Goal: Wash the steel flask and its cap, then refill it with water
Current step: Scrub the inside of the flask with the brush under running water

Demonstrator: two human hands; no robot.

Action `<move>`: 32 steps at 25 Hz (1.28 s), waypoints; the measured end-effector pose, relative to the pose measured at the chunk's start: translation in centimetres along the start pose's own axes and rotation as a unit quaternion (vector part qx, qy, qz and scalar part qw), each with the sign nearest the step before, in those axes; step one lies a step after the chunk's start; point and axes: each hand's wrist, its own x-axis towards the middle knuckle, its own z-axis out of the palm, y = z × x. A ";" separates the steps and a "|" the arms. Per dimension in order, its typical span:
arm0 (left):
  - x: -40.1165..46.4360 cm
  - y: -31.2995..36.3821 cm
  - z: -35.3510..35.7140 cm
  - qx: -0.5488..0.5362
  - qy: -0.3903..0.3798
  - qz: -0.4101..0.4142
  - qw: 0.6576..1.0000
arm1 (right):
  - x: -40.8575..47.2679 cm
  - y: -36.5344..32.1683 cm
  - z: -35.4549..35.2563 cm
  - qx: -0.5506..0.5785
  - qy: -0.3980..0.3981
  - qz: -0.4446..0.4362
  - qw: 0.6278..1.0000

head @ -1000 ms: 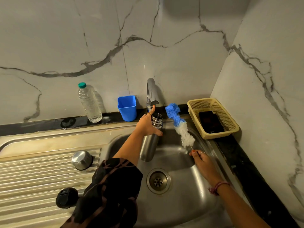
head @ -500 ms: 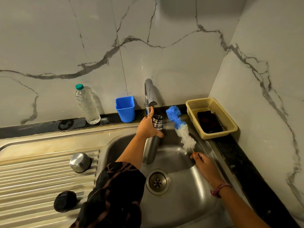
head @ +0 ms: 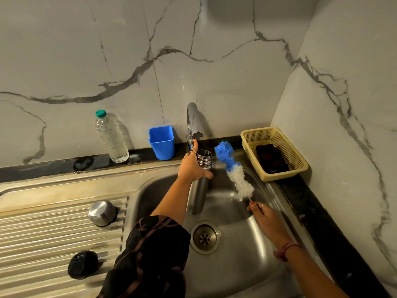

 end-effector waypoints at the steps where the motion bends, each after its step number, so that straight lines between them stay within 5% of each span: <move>1: 0.0 0.0 0.0 -0.003 0.000 0.000 1.000 | -0.1 0.0 0.0 0.003 -0.001 0.000 1.000; 20: 0.1 -1.4 0.5 0.000 0.003 0.004 1.000 | -0.5 -0.1 0.8 0.016 -0.008 0.010 1.000; 25: -1.9 -2.9 1.3 -0.075 -0.002 0.033 0.997 | -0.6 -0.3 0.8 0.004 -0.025 0.012 1.000; 32: -5.5 -3.3 1.8 -0.192 0.030 -0.033 0.980 | -0.3 -1.1 -2.3 -0.009 -0.070 0.023 0.997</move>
